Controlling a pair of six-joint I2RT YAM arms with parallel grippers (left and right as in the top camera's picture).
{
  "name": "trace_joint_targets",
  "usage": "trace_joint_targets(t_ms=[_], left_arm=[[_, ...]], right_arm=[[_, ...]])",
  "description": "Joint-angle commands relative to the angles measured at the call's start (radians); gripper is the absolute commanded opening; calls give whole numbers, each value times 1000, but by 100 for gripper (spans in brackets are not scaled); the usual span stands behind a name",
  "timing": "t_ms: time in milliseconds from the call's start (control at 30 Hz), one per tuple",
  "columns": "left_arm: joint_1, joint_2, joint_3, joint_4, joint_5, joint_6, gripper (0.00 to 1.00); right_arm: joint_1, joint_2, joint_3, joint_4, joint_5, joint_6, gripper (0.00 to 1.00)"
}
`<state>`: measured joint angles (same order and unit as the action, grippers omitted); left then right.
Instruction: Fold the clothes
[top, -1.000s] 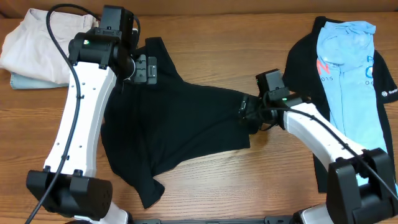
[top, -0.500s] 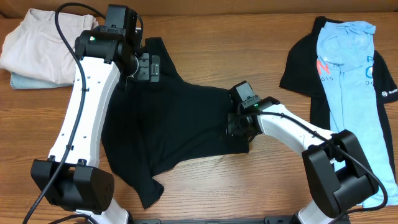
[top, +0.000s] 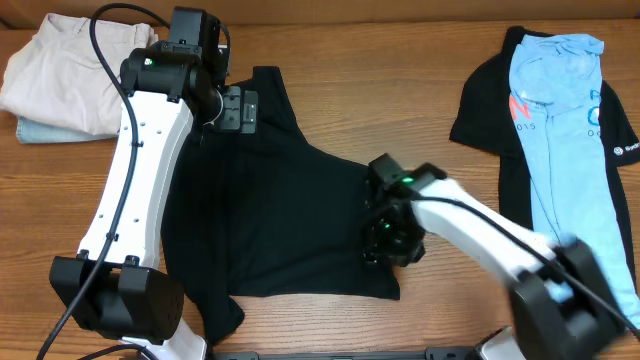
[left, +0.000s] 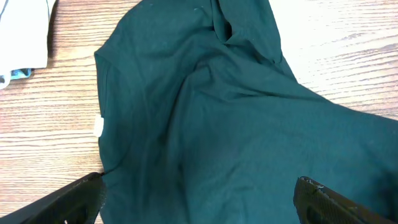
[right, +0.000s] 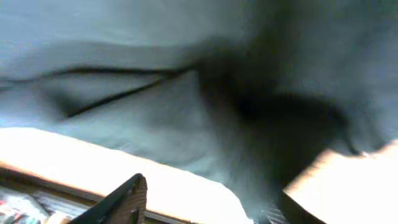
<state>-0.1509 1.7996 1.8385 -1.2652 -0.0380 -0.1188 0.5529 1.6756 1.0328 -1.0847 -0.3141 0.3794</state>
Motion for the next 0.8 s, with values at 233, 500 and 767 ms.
trace_joint_targets(t_ms=[233, 500, 767], left_arm=[[0, 11, -3, -11, 5, 61, 100], [0, 11, -3, -9, 5, 60, 100], [0, 11, -3, -12, 6, 60, 100]], right_arm=[[-299, -323, 85, 40, 286, 137, 64], [-443, -117, 66, 150, 208, 16, 60], [-443, 84, 66, 236, 163, -10, 56]])
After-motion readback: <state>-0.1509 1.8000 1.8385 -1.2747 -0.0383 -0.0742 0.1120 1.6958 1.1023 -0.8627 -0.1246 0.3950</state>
